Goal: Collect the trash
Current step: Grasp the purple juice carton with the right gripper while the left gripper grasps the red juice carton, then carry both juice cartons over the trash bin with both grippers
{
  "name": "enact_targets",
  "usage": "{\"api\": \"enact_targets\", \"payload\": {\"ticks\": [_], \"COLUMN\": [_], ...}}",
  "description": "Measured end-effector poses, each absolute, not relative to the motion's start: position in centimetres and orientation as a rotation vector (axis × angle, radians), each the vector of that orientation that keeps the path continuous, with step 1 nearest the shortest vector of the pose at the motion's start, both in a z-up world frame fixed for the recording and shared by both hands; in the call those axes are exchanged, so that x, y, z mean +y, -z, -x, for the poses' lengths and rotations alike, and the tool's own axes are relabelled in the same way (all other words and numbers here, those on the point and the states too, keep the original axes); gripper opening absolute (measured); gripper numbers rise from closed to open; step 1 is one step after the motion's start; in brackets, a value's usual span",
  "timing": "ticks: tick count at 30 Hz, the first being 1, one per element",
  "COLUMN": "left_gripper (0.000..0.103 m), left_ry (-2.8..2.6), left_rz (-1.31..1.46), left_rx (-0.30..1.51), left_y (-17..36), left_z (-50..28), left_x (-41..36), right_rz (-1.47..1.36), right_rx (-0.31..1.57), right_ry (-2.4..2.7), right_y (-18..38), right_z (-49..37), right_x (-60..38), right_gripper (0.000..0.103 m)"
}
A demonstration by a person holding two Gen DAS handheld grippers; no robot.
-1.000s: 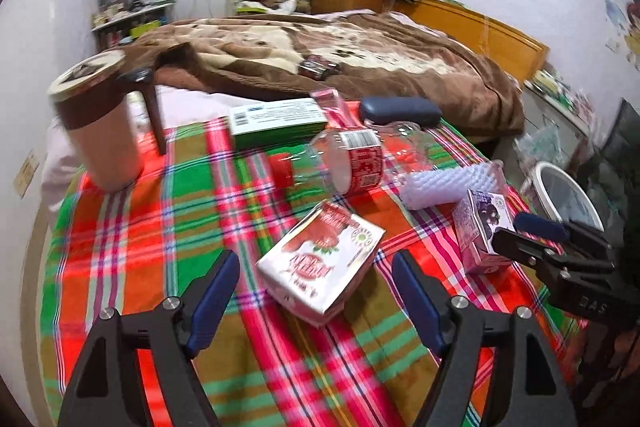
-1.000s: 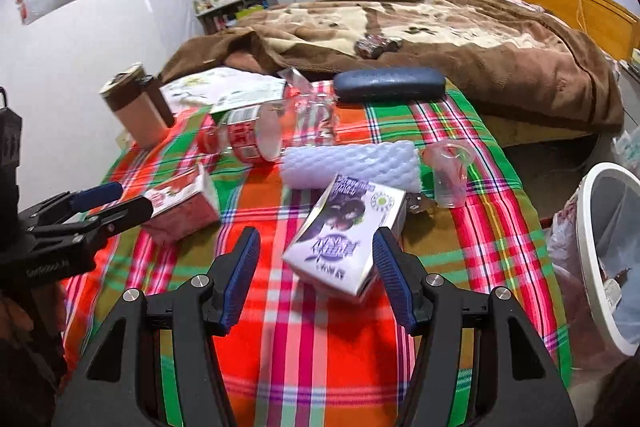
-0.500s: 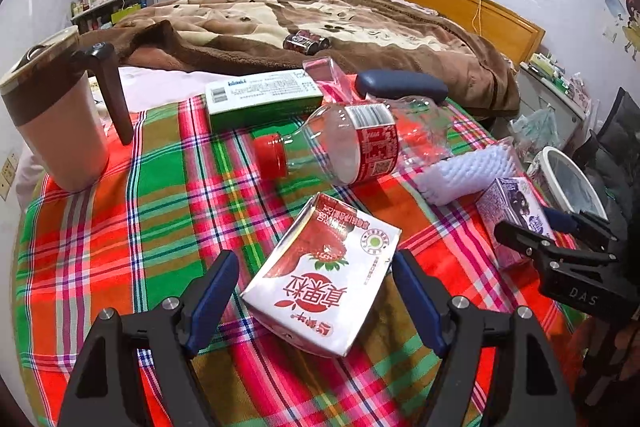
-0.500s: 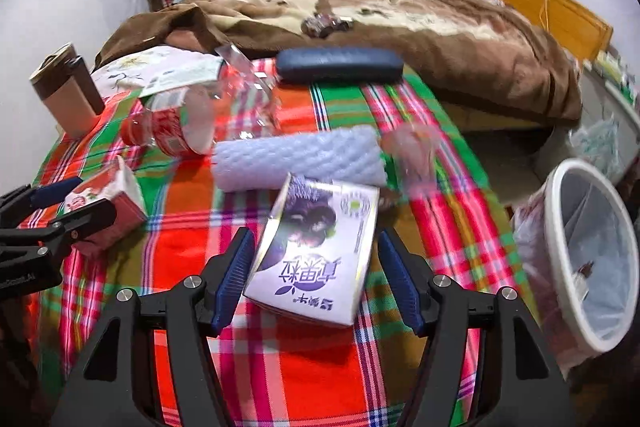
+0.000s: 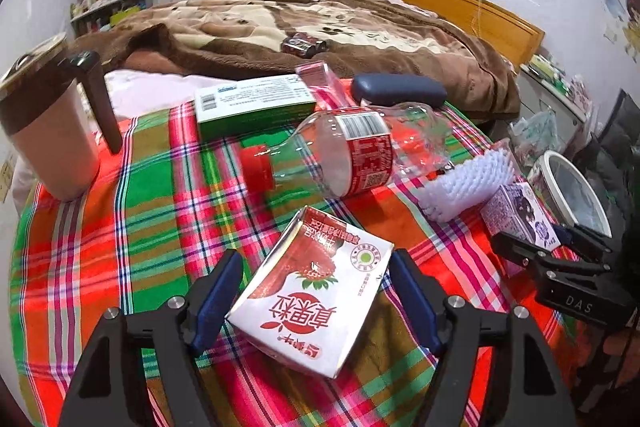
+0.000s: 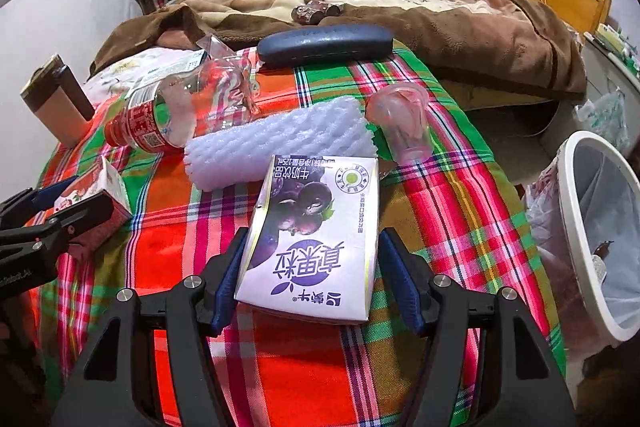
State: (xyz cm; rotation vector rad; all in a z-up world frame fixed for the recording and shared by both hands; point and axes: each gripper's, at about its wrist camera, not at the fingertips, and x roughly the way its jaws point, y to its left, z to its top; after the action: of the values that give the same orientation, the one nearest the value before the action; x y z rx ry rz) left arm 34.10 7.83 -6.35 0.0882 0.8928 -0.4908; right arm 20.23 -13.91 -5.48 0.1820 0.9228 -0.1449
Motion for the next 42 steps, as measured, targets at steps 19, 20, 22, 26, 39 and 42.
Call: {"api": "enact_targets", "payload": {"ticks": [19,20,22,26,39,42], "left_gripper": [0.058,0.058,0.058,0.058,0.059,0.059], "left_ry": [0.416,0.420,0.419,0.414,0.473,0.487], "left_rz": [-0.061,-0.052,-0.046,-0.047,-0.055,-0.061], "left_rx": [0.876,0.872,0.868,0.851,0.799,0.786], "left_y": [5.0,4.8,4.4,3.4,0.3,-0.4], "left_z": [-28.7,-28.3,-27.7,-26.0,-20.9,-20.1], "left_x": [7.0,6.9,6.6,5.7,0.0,-1.6], "right_rz": [-0.201,-0.200,-0.201,-0.202,-0.184,-0.182], "right_rx": [0.880,0.876,0.872,0.854,0.805,0.787], "right_ry": [0.098,0.093,0.087,0.069,0.049,0.055], "right_y": [4.7,4.6,4.5,3.9,1.5,1.0], "right_z": [-17.7,-17.4,-17.0,-16.2,-12.9,-12.2], "right_x": [-16.1,-16.2,-16.5,-17.0,-20.3,-21.2], "right_gripper": [0.059,0.059,0.059,0.059,0.059,0.059]}}
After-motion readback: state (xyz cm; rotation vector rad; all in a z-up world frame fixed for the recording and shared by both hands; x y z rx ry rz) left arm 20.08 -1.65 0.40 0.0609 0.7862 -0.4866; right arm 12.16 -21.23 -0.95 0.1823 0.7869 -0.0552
